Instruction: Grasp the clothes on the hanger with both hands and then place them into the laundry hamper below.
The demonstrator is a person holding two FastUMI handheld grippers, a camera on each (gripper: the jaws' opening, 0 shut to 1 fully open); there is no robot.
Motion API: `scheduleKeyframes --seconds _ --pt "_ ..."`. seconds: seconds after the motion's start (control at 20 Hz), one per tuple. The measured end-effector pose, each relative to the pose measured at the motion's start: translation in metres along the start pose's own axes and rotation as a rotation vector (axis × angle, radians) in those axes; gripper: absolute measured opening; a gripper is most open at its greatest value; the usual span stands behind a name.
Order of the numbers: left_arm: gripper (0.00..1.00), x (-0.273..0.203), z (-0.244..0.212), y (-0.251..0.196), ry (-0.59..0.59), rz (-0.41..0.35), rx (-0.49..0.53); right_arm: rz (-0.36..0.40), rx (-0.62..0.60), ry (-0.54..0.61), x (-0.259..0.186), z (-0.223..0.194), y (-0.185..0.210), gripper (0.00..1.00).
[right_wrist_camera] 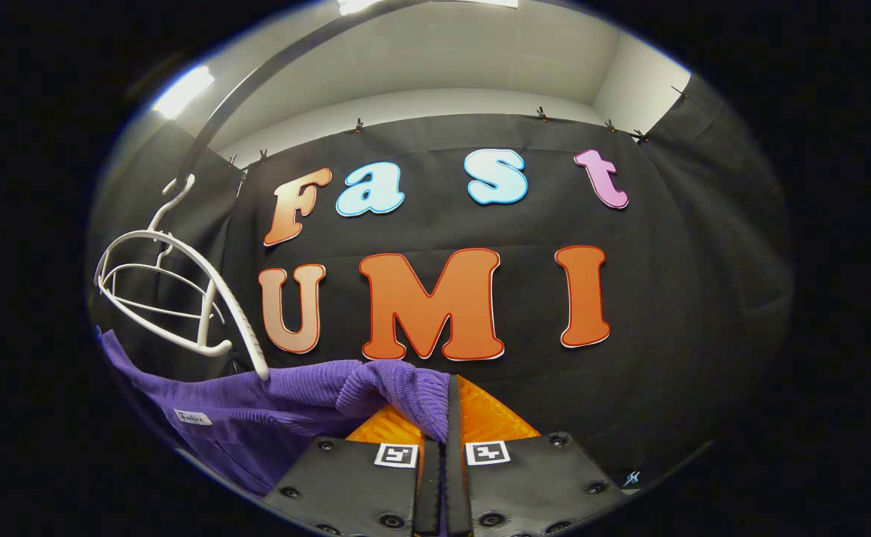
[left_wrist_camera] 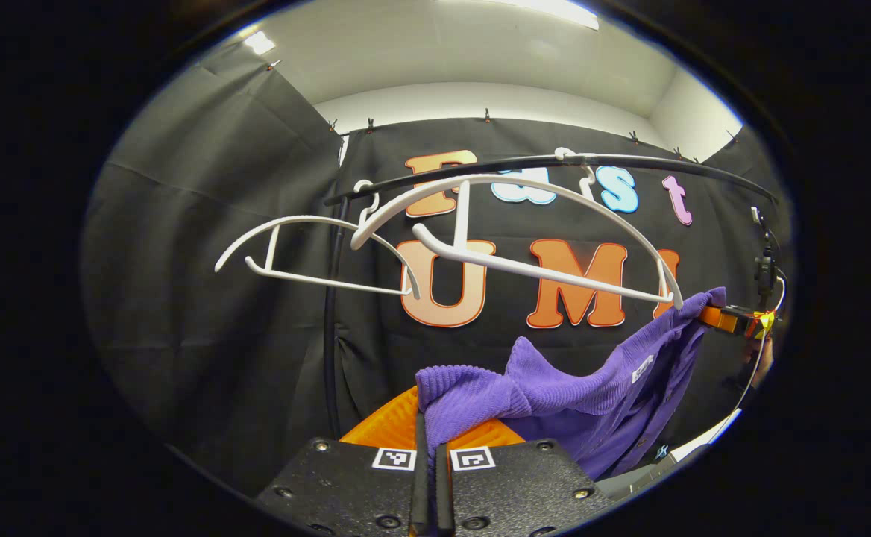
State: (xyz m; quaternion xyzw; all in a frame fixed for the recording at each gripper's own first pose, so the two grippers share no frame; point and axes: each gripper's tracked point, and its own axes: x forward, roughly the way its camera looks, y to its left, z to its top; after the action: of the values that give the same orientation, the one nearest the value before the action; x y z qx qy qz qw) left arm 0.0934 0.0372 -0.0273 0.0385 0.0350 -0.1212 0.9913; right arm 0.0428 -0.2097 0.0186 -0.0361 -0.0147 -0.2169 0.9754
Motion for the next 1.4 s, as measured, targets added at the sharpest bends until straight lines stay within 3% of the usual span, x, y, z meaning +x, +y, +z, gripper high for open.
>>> scheduleKeyframes --seconds 0.1,0.35,0.55,0.7,0.95,1.15,1.25,1.4 --pt "0.06 -0.001 0.002 -0.018 0.000 -0.033 -0.014 0.035 0.018 -0.010 -0.016 0.007 0.006 0.10" --pt "0.04 -0.001 -0.010 -0.108 0.016 -0.202 -0.097 0.133 0.034 0.023 -0.036 -0.003 0.038 0.10" --pt "0.04 0.002 -0.046 -0.172 0.106 -0.292 -0.154 0.210 0.041 0.110 -0.054 -0.047 0.072 0.10" --pt "0.04 0.002 -0.092 -0.210 0.225 -0.351 -0.202 0.287 0.118 0.258 -0.077 -0.104 0.104 0.10" --pt "0.04 -0.007 -0.177 -0.247 0.421 -0.360 -0.203 0.252 0.102 0.489 -0.104 -0.199 0.093 0.10" --pt "0.04 -0.042 -0.240 -0.270 0.680 -0.383 -0.253 0.260 0.116 0.700 -0.130 -0.270 0.092 0.10" --pt "0.10 -0.056 -0.262 -0.267 0.746 -0.366 -0.226 0.258 0.096 0.782 -0.145 -0.299 0.088 0.10" --pt "0.02 -0.062 -0.275 -0.270 0.834 -0.339 -0.254 0.233 0.122 0.897 -0.159 -0.333 0.078 0.11"
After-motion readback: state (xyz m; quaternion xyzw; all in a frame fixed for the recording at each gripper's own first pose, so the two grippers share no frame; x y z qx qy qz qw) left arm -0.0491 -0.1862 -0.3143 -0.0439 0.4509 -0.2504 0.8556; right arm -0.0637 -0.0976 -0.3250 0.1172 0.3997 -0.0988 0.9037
